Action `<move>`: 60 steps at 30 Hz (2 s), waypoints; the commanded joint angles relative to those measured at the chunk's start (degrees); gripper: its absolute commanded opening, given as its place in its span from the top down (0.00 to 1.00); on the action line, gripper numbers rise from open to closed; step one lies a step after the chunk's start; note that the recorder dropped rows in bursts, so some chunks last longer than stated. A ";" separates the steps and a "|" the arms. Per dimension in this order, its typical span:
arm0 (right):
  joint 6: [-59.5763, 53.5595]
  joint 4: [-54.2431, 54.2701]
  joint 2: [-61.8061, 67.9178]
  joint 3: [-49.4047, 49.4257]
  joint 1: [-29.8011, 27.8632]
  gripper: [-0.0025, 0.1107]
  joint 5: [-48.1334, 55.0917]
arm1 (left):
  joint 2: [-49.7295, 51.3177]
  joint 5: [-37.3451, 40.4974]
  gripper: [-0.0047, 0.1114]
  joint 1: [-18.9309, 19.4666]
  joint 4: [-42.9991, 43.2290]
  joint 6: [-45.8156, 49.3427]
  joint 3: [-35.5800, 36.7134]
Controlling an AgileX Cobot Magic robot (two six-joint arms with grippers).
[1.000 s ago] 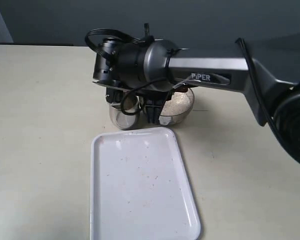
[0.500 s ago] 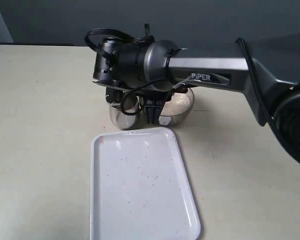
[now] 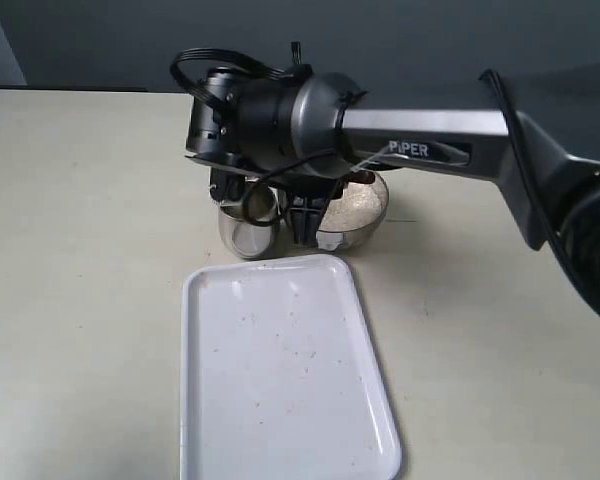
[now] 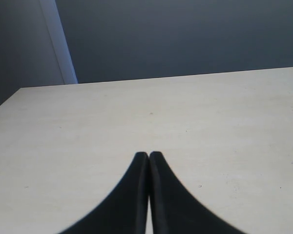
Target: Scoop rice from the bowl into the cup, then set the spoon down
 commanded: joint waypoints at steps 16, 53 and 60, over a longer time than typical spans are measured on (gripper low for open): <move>3.28 -3.20 -0.91 6.91 0.26 0.98 0.15 | -0.25 -0.77 0.96 -0.17 0.07 -0.16 -0.14; 7.99 -10.14 -1.12 6.91 3.06 0.99 0.15 | -0.25 -0.97 0.96 -0.17 0.07 -0.16 -0.14; 9.69 -12.26 -1.12 6.91 3.42 0.99 0.15 | -0.25 -1.11 0.96 -0.17 0.07 -0.16 -0.14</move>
